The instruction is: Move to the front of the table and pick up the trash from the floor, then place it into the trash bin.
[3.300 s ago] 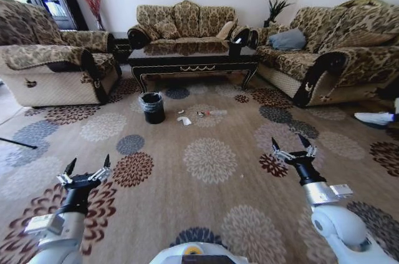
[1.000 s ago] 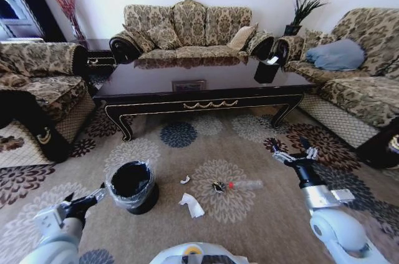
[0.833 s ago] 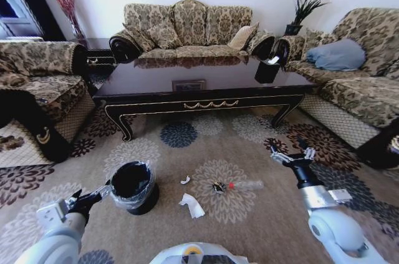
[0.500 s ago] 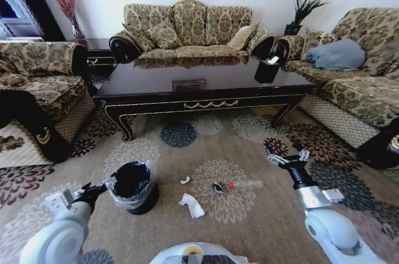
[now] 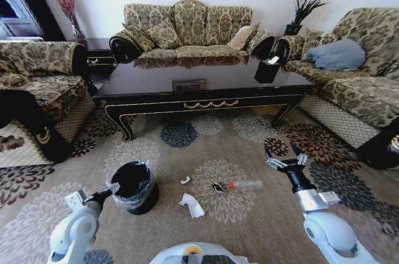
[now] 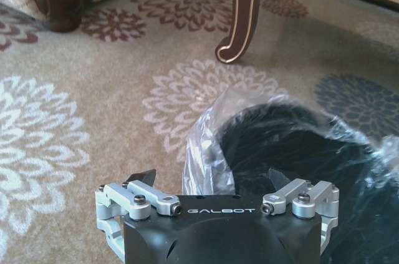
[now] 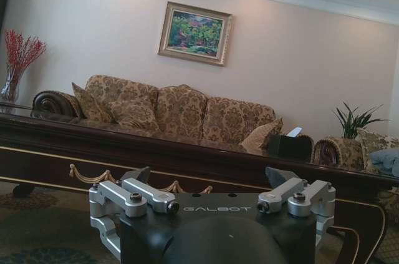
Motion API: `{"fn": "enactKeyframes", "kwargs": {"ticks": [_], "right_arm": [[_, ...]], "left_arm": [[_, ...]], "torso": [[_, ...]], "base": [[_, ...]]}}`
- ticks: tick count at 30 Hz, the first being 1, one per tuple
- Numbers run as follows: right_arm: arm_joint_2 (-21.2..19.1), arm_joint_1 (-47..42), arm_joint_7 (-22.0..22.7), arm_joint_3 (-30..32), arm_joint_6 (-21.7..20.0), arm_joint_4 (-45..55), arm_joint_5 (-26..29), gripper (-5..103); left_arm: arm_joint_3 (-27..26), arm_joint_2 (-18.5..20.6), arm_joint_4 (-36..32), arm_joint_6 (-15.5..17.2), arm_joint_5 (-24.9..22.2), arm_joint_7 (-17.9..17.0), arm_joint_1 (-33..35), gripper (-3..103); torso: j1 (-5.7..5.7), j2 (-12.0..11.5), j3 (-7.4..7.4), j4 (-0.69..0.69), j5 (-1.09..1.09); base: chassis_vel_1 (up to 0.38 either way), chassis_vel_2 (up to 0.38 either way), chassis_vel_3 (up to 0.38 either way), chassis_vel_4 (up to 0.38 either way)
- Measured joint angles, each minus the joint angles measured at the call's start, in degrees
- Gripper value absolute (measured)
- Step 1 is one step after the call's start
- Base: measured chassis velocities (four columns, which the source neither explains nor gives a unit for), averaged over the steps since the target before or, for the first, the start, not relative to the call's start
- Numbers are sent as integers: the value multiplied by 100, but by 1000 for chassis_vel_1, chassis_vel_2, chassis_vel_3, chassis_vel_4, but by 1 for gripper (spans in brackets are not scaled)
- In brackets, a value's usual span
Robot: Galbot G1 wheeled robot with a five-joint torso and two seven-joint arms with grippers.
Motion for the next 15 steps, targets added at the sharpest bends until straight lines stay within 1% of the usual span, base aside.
{"fn": "enactKeyframes", "kwargs": {"ticks": [3,8,15], "right_arm": [[20,-6,0,0,8,-87,-38,100],[54,-10,0,-7,19,-146,-75,100],[66,-30,0,14,38,-171,-88,100]], "left_arm": [[89,39,277,-14,92,61,-148,100],[191,97,521,-34,204,129,-269,100],[303,101,774,-39,251,140,-422,100]], "torso": [[0,0,0,0,0],[0,0,0,0,0],[0,0,0,0,0]], "base": [[0,0,0,0],[0,0,0,0],[0,0,0,0]]}}
